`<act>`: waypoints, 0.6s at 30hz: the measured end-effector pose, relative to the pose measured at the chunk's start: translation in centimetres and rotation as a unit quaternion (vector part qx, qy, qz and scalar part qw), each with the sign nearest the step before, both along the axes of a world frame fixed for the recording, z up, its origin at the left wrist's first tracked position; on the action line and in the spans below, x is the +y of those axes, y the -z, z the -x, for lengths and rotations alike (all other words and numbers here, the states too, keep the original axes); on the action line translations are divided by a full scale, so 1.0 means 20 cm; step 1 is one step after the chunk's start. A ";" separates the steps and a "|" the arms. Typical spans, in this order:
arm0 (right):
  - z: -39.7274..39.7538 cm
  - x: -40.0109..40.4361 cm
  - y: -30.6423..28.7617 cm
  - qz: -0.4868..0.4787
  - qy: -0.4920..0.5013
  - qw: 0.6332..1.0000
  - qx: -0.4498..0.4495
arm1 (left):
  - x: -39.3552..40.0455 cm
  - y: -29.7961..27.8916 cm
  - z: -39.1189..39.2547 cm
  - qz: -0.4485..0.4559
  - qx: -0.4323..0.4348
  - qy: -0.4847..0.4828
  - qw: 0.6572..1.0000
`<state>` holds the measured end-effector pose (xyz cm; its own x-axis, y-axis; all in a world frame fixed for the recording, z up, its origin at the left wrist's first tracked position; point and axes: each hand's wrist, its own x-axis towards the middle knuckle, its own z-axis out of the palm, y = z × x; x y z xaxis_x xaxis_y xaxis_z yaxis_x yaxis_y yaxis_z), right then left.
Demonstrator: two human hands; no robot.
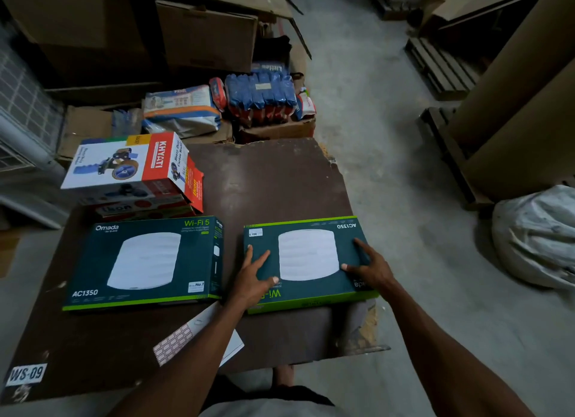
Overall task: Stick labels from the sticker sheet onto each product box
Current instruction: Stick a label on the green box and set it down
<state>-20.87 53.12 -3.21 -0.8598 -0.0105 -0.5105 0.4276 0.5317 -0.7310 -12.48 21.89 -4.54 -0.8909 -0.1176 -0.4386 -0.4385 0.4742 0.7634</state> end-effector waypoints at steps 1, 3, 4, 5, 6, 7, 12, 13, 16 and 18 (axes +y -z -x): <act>0.01 0.00 0.02 0.003 0.003 1.000 0.005 | 0.00 0.01 0.02 0.003 0.002 0.002 1.000; 0.04 0.00 0.07 0.002 0.001 1.000 0.014 | 0.01 0.05 0.06 0.012 0.002 0.006 1.000; 0.06 0.00 0.09 0.002 -0.004 1.000 0.020 | 0.01 0.07 0.08 0.013 0.001 0.006 1.000; 0.08 0.01 0.11 -0.002 -0.008 1.000 0.026 | 0.01 0.09 0.09 0.014 0.003 0.005 1.000; 0.09 0.01 0.14 -0.002 -0.010 0.999 0.032 | 0.01 0.11 0.11 0.015 0.006 0.004 1.000; 0.11 0.02 0.17 -0.006 -0.012 0.999 0.036 | 0.01 0.13 0.12 0.017 0.011 0.002 1.000; 0.20 0.05 0.25 -0.009 -0.022 0.999 0.044 | 0.00 0.18 0.21 0.022 0.027 0.001 0.999; 0.23 0.06 0.26 -0.010 -0.026 0.999 0.045 | 0.00 0.18 0.23 0.020 0.027 0.001 0.999; 0.31 0.08 0.32 0.000 -0.031 0.998 0.048 | 0.00 0.20 0.27 0.017 0.033 0.002 0.999; 0.35 0.11 0.36 0.006 -0.034 0.998 0.045 | 0.00 0.22 0.29 0.013 0.039 0.003 0.999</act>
